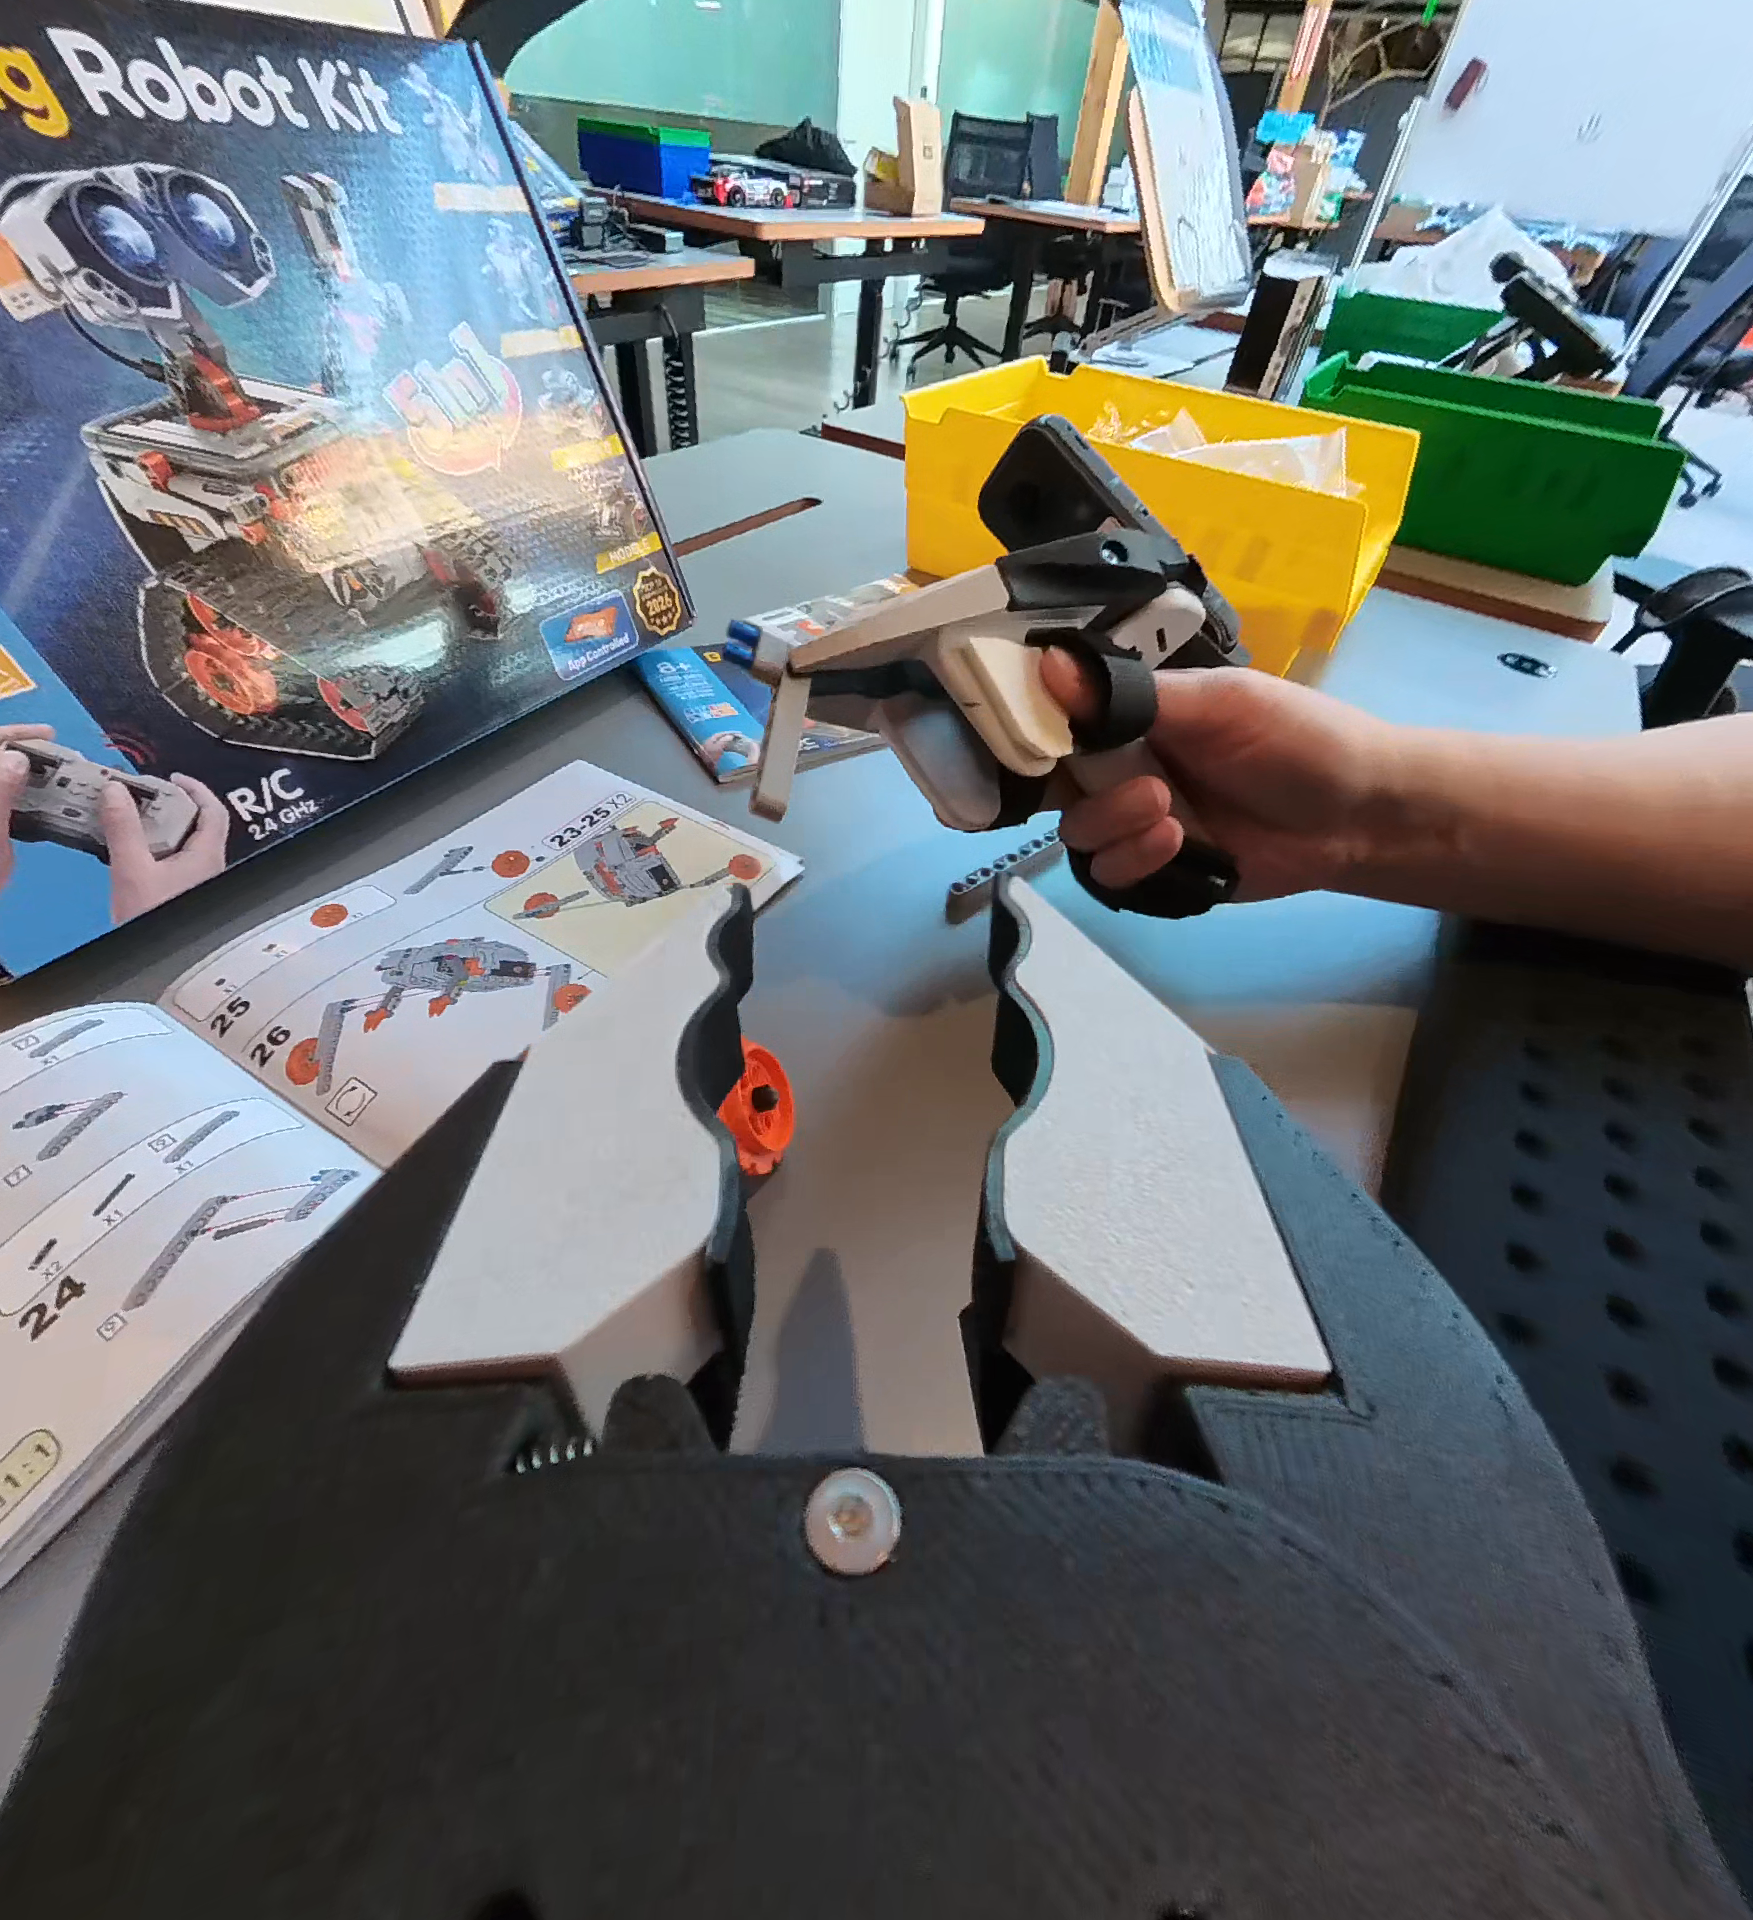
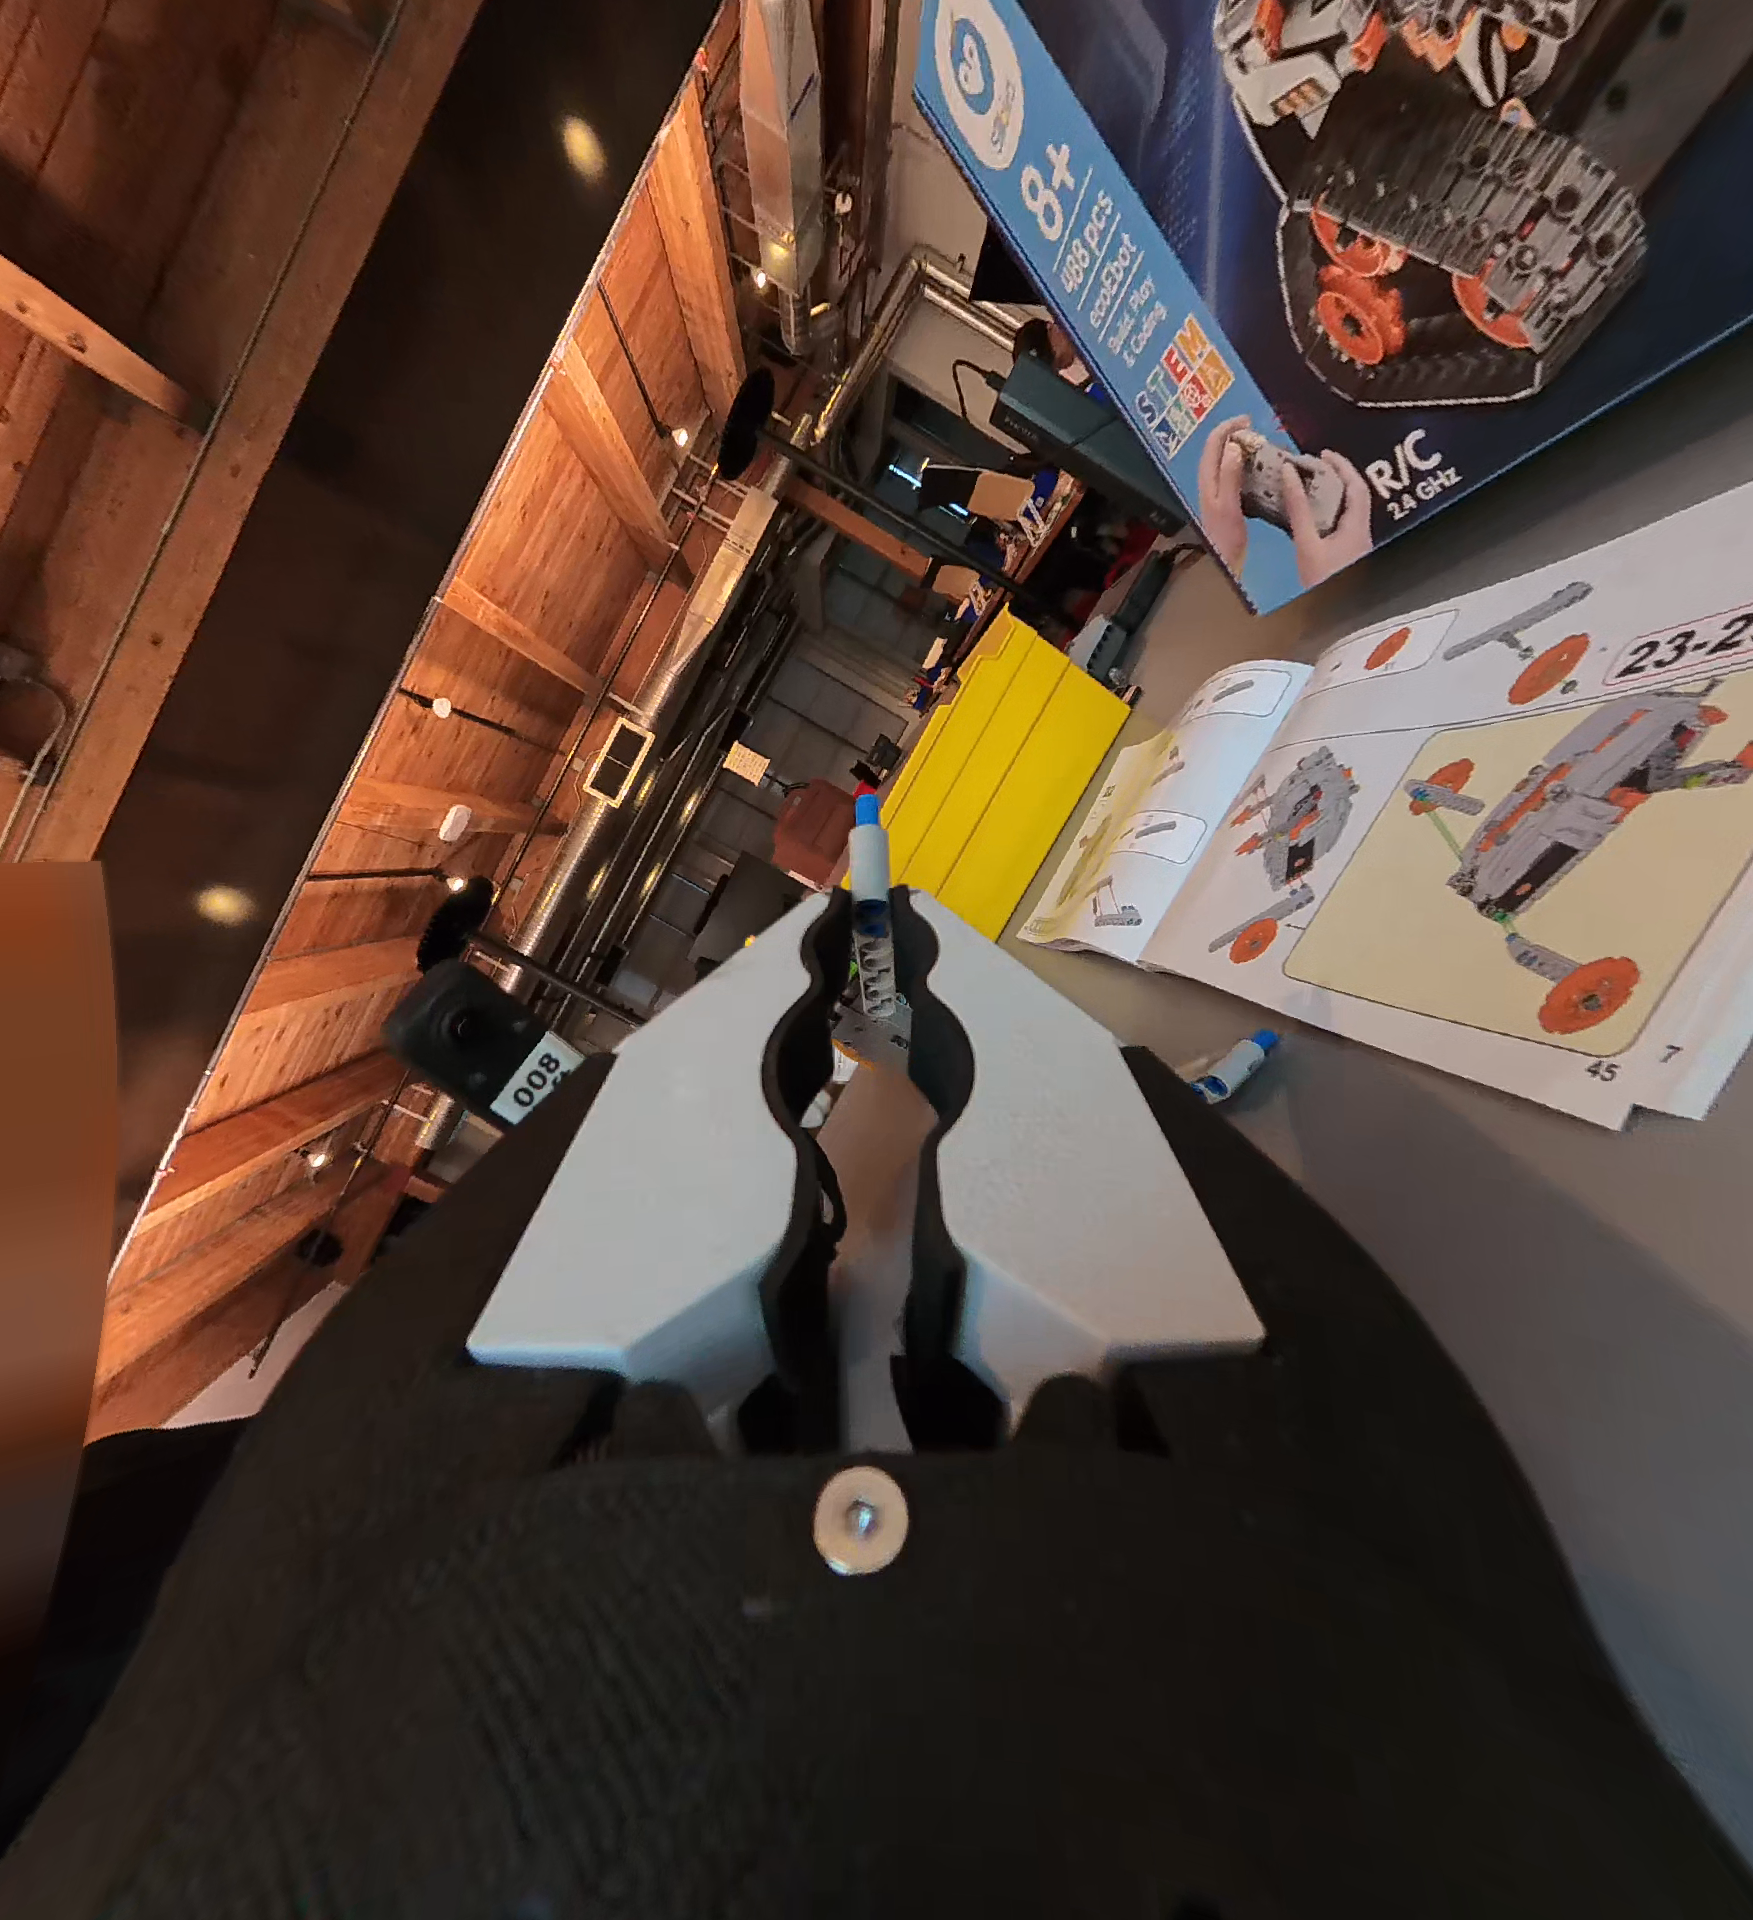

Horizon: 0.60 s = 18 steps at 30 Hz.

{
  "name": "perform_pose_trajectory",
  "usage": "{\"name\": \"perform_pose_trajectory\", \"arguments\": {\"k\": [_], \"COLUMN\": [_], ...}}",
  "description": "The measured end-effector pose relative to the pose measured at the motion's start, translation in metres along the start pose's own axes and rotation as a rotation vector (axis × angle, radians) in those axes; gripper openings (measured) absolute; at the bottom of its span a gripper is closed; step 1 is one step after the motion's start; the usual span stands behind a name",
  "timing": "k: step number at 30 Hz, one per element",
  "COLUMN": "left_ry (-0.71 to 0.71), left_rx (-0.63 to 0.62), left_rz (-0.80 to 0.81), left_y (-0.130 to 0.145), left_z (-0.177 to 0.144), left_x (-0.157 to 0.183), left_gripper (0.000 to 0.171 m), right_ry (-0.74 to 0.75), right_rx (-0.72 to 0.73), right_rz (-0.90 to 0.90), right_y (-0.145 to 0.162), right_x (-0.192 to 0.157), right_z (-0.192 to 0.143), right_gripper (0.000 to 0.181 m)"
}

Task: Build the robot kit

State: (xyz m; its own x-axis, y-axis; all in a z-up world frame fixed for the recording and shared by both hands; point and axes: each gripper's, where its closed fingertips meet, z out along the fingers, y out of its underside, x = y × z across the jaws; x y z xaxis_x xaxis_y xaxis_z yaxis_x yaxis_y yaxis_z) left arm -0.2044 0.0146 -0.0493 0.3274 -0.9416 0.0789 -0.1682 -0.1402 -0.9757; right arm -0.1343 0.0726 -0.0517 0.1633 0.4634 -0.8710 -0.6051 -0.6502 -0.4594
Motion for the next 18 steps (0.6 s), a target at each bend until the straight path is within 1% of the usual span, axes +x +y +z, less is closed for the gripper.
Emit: {"name": "perform_pose_trajectory", "arguments": {"k": [7, 10, 12, 13, 14, 15, 18], "left_ry": [-0.04, -0.062, -0.079, -0.093, -0.107, -0.119, -0.138], "left_rx": [-0.05, -0.084, -0.098, -0.107, -0.109, -0.101, -0.107], "left_rz": [0.069, 0.095, 0.113, 0.117, 0.126, 0.139, 0.147], "left_y": [0.007, 0.011, 0.011, 0.012, 0.013, 0.012, 0.013], "left_z": [0.013, 0.022, 0.028, 0.03, 0.032, 0.031, 0.031], "left_x": [-0.002, -0.005, -0.008, -0.011, -0.014, -0.016, -0.021], "left_gripper": [0.041, 0.041, 0.037, 0.034, 0.022, 0.0, 0.0], "right_ry": [-0.016, 0.021, 0.023, 0.029, 0.046, 0.053, 0.061], "right_rx": [-0.045, -0.068, -0.097, -0.107, -0.107, -0.111, -0.126], "right_rz": [-0.003, -0.006, 0.009, 0.022, 0.03, 0.034, 0.059], "right_y": [0.013, 0.016, 0.018, 0.018, 0.016, 0.015, 0.015], "right_x": [-0.007, -0.004, -0.006, -0.006, -0.004, -0.003, -0.001], "right_z": [0.009, 0.013, 0.017, 0.019, 0.019, 0.019, 0.02], "right_gripper": [0.005, 0.005, 0.005, 0.007, 0.006, 0.006, 0.006]}}
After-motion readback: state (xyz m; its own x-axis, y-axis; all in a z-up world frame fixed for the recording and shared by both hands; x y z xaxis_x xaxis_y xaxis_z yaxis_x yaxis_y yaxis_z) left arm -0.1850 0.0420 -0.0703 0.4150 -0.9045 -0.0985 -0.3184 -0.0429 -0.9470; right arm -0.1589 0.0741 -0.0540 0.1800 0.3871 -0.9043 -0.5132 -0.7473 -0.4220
